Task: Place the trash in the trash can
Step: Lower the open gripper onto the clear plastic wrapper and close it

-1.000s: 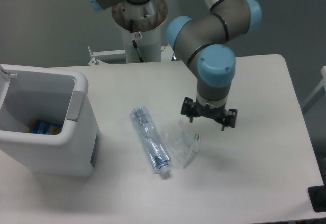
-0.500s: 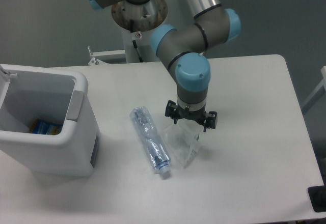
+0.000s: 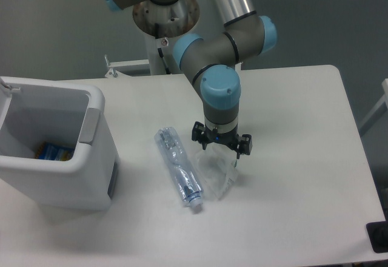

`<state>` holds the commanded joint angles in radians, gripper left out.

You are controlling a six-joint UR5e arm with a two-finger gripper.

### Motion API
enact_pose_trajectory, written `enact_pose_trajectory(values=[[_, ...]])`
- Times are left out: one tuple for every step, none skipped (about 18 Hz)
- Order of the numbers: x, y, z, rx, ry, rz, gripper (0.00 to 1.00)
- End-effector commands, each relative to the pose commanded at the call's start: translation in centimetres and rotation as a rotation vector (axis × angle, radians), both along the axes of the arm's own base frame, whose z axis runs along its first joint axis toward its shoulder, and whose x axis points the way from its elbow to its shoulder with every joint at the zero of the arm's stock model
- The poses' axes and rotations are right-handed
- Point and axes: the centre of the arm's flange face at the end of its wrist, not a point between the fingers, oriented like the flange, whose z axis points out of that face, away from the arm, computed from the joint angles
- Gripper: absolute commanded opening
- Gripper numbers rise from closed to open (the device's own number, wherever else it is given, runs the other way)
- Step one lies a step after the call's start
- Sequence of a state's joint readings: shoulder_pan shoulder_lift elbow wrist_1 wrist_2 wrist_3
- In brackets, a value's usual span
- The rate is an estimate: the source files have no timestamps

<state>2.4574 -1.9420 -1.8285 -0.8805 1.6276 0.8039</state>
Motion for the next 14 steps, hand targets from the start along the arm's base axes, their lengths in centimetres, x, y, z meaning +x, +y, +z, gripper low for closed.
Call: enact_pose_trajectory(values=[[0.01, 0.01, 0.0, 0.002, -0.001, 0.014, 0.78], [0.22, 0.18, 0.0, 0.004, -0.001, 0.024, 0.68], [0.21, 0.18, -0.09, 0.002, -0.001, 0.034, 0.59], [0.23, 0.17, -0.02, 0.003, -0.002, 0.035, 0.48], [0.2, 0.2, 0.05, 0.004, -0.001, 0.035, 0.38], [0.09, 0.16, 0.1, 0.003, 0.0, 0.037, 0.3], [0.13, 0.23, 0.15, 0.003, 0.0, 0.035, 0.23], [0.09, 0.27, 0.21, 0.004, 0.001, 0.035, 0.17], [0.06, 0.3, 0.28, 0.005, 0.003, 0.035, 0.13], [-0.05, 0.27, 0.34, 0.006, 0.004, 0.037, 0.12], [-0.05, 0.38, 0.45, 0.007, 0.005, 0.035, 0.1], [-0.18, 0.38, 0.57, 0.008, 0.006, 0.037, 0.09], [-0.14, 0.46, 0.62, 0.008, 0.006, 0.035, 0.07], [-0.24, 0.44, 0.68, 0.01, 0.006, 0.037, 0.04]])
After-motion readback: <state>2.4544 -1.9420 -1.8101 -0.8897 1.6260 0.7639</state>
